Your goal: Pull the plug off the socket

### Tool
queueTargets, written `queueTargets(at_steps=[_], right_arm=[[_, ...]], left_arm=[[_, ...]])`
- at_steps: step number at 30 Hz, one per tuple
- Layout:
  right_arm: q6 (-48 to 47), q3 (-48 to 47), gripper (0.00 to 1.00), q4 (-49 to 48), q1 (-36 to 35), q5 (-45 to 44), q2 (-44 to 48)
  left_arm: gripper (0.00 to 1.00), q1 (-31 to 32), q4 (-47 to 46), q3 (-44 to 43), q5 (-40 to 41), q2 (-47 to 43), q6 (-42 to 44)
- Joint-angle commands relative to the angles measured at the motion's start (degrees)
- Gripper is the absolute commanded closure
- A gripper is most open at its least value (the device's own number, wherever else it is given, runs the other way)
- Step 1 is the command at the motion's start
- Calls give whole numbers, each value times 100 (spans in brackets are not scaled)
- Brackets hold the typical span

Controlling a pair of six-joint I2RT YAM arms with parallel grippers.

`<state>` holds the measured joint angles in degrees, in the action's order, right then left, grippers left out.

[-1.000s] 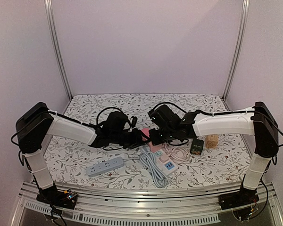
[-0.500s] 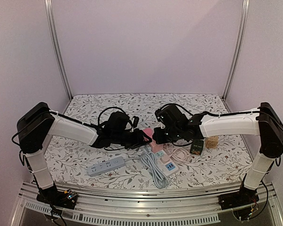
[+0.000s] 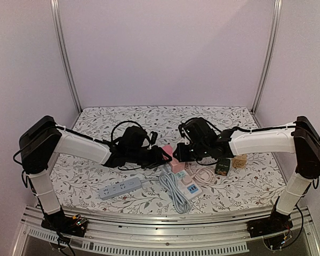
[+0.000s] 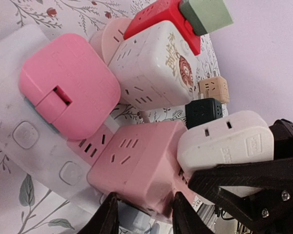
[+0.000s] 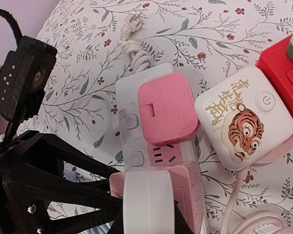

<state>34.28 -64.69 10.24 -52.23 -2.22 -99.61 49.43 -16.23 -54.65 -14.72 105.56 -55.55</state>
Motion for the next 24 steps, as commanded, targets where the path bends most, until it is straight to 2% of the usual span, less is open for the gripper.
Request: queueTargets(at_steps=[1,6,17,24], right_arm=[[-16,97,100,563,-209,-280,159],[-207,-103,100,912,-452,-767,171],[-350,-169,100,1210,-586,-1244,228],[116,98,100,731,-279,-632,432]], left_arm=[[64,181,1148,105,84,365,202],[64,190,1124,86,61,384,176],[64,207,1074,69,52,429,157],[65,216,1025,104,46,463,140]])
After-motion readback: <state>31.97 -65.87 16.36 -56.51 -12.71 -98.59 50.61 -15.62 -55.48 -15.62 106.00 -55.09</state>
